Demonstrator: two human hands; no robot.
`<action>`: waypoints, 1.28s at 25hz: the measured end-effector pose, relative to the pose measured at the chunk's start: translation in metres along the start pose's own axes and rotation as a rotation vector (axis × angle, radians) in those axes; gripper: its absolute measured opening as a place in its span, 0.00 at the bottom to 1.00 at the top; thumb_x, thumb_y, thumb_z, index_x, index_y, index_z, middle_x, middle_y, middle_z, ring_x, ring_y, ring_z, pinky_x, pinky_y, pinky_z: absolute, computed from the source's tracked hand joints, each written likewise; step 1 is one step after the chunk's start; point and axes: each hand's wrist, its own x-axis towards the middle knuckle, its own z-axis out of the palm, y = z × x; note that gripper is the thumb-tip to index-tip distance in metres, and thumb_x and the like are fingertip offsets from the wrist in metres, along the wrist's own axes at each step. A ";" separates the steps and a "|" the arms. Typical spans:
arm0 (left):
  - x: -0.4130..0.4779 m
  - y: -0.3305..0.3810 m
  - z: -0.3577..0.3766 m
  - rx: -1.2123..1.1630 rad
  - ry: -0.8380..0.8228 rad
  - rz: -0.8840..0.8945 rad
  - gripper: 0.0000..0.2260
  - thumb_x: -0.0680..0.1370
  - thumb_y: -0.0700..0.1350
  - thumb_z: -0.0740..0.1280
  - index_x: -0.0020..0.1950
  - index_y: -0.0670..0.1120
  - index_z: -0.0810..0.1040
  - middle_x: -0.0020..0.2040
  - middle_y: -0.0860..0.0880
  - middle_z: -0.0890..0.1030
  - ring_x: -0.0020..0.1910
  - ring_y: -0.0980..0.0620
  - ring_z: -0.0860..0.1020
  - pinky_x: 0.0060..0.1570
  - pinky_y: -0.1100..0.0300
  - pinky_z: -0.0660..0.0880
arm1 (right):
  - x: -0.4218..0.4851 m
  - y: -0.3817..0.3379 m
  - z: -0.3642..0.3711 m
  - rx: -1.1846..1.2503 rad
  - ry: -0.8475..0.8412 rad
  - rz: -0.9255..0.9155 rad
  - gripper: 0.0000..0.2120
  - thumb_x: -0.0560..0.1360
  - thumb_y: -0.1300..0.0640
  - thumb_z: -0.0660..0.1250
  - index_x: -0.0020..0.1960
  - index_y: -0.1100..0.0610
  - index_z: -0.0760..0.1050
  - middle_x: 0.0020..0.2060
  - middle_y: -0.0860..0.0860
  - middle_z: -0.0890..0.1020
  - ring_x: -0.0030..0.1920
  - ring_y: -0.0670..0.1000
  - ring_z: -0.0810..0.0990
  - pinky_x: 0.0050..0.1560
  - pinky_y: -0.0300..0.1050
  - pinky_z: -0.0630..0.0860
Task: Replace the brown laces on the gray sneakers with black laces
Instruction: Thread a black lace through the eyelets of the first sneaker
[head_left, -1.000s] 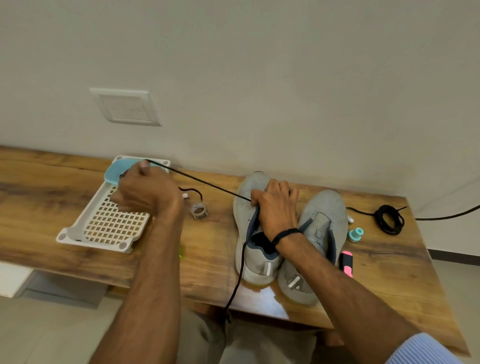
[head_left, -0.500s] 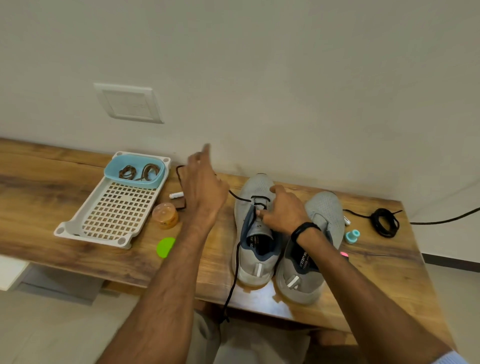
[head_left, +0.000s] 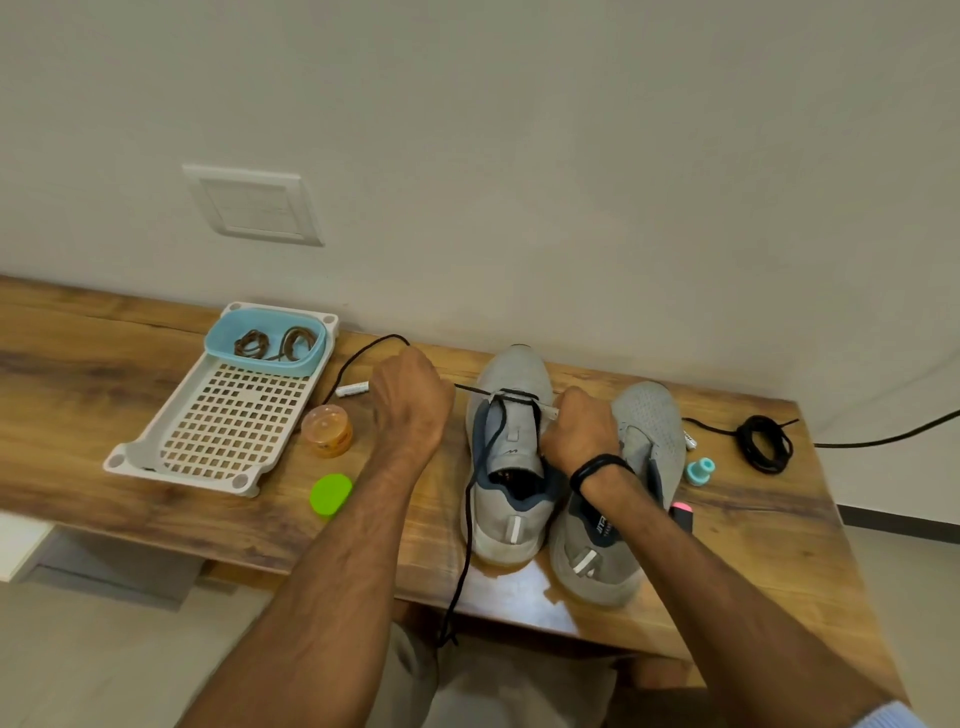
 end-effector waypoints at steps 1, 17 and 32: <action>0.001 -0.004 -0.001 -0.006 0.018 -0.014 0.09 0.72 0.38 0.64 0.44 0.38 0.83 0.43 0.38 0.83 0.45 0.39 0.80 0.42 0.51 0.76 | 0.000 0.000 0.000 -0.009 0.007 -0.005 0.11 0.77 0.62 0.64 0.59 0.63 0.73 0.56 0.60 0.80 0.57 0.60 0.78 0.49 0.45 0.73; -0.012 0.022 0.005 -0.309 -0.484 0.071 0.14 0.80 0.51 0.66 0.60 0.46 0.83 0.60 0.47 0.82 0.59 0.47 0.79 0.59 0.53 0.76 | -0.009 -0.022 0.021 -0.180 -0.186 -0.100 0.18 0.65 0.43 0.56 0.46 0.52 0.75 0.64 0.60 0.74 0.71 0.63 0.62 0.71 0.60 0.58; -0.013 0.037 0.004 -0.065 -0.315 0.072 0.08 0.76 0.38 0.63 0.49 0.34 0.77 0.51 0.36 0.80 0.51 0.38 0.78 0.40 0.55 0.66 | -0.003 -0.018 -0.010 -0.090 -0.013 -0.182 0.12 0.74 0.51 0.65 0.41 0.60 0.74 0.46 0.57 0.73 0.52 0.56 0.72 0.45 0.43 0.64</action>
